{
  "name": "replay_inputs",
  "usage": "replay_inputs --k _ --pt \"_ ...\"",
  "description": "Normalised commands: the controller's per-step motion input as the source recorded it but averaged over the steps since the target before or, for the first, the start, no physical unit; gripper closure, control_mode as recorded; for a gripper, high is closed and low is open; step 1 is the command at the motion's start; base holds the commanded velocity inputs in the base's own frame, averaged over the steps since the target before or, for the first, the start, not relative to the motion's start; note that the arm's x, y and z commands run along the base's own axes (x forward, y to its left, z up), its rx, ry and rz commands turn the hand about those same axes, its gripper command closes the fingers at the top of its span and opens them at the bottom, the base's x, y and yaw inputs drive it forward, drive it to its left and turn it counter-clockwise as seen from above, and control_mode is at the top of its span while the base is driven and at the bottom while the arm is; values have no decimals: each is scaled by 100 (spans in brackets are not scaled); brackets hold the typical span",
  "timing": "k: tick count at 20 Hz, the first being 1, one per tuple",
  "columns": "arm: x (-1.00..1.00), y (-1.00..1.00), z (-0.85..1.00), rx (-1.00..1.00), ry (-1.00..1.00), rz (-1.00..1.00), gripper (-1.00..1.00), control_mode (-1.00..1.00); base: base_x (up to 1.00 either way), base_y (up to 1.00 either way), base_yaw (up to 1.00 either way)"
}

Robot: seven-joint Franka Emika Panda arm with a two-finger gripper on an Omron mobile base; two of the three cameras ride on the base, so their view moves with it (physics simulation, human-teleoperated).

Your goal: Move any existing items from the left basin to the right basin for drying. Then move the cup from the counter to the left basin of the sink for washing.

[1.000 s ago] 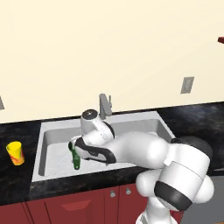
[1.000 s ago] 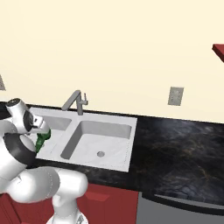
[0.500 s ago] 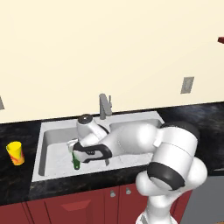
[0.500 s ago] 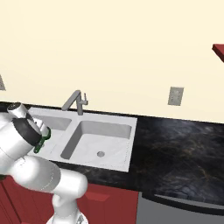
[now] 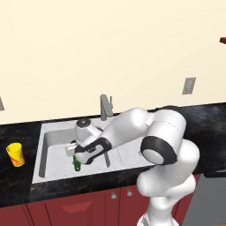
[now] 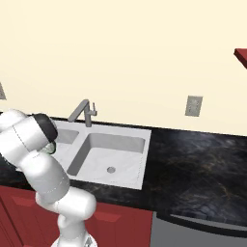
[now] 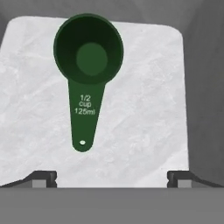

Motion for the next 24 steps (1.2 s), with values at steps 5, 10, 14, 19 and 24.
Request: replay_inputs --k 5,10,14,19,24 --pt "20 24 -31 0 0 0 -100 -100 0 0 0" --pt "12 17 -18 0 0 0 -100 -100 0 0 0" --pt "4 2 -12 0 0 0 -100 -100 0 0 0" --pt "5 0 -8 0 0 0 -100 -100 0 0 0" --pt "9 0 -4 0 0 0 -100 -100 0 0 0"
